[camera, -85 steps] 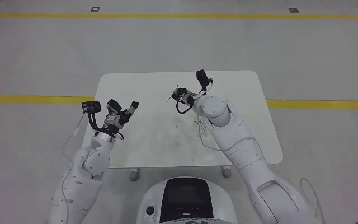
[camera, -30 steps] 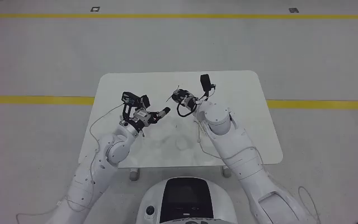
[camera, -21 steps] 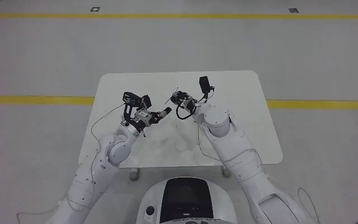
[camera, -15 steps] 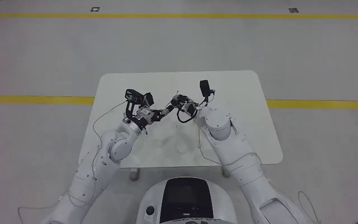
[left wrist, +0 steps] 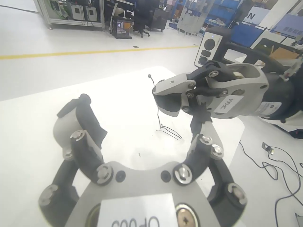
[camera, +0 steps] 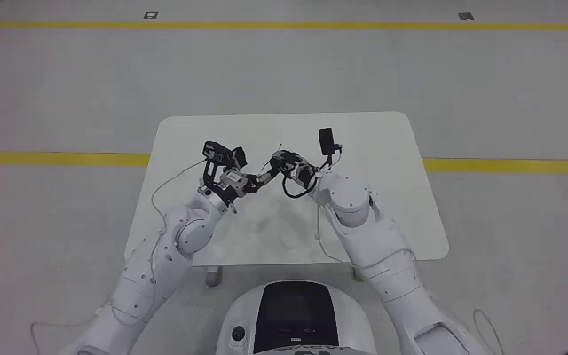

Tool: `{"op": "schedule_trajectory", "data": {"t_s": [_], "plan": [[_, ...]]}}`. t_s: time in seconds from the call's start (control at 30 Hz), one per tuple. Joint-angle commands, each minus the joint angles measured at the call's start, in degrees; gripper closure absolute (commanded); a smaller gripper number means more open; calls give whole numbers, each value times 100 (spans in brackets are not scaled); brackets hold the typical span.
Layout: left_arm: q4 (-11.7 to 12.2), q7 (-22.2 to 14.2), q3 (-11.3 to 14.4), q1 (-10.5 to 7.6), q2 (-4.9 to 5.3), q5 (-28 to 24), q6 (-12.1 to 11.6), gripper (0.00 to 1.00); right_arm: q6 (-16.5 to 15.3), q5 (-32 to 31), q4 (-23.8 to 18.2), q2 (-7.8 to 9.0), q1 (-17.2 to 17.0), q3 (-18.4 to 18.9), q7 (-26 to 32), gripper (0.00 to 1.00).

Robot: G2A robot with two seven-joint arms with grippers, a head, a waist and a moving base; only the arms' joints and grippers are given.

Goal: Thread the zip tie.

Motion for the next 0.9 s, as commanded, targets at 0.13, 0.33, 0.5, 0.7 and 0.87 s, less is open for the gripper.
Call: {"op": "schedule_trajectory", "data": {"t_s": [0.13, 0.33, 0.5, 0.7, 0.87], "plan": [[8, 0, 8, -9, -3, -3, -13, 0, -1, 18, -32, 5, -16, 13, 2, 100], [-27, 5, 19, 25, -8, -7, 28, 0, -145, 102, -162, 19, -114, 51, -143, 100], [-61, 22, -1, 58, -3, -12, -40, 0, -115, 113, -282, 49, -168, 101, -175, 100], [-146, 46, 11, 74, 19, 29, -40, 0, -5, 93, -347, 76, -200, 112, -259, 100], [-179, 65, 54, 86, 51, 59, -40, 39, 36, 29, -374, 98, -210, 98, -321, 100]]}}
